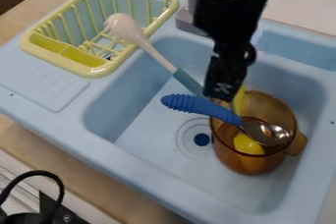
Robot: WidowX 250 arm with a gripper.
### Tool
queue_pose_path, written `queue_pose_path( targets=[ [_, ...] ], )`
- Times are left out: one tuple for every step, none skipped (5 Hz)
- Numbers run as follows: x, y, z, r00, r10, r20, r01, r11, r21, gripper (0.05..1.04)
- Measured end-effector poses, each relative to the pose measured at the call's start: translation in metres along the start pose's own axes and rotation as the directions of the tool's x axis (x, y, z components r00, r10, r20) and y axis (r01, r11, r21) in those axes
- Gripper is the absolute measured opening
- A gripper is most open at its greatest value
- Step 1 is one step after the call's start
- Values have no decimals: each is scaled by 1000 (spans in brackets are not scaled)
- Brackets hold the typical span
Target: Put the spoon to the orange pot
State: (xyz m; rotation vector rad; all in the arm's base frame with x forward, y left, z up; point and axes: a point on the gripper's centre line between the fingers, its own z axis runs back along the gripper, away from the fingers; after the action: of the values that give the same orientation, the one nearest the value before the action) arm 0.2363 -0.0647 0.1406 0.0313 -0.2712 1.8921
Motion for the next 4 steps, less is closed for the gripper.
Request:
queue_pose_path(
  targets=[
    [8, -3, 4, 1000, -9, -5, 9, 1000, -7, 997],
    [14, -5, 8, 964, -249, -89, 248, 969, -16, 997],
    [34, -8, 8, 873, -463, -151, 462, 886, -44, 997],
    [57, -10, 8, 780, -585, -223, 599, 801, -4, 997]
  ],
)
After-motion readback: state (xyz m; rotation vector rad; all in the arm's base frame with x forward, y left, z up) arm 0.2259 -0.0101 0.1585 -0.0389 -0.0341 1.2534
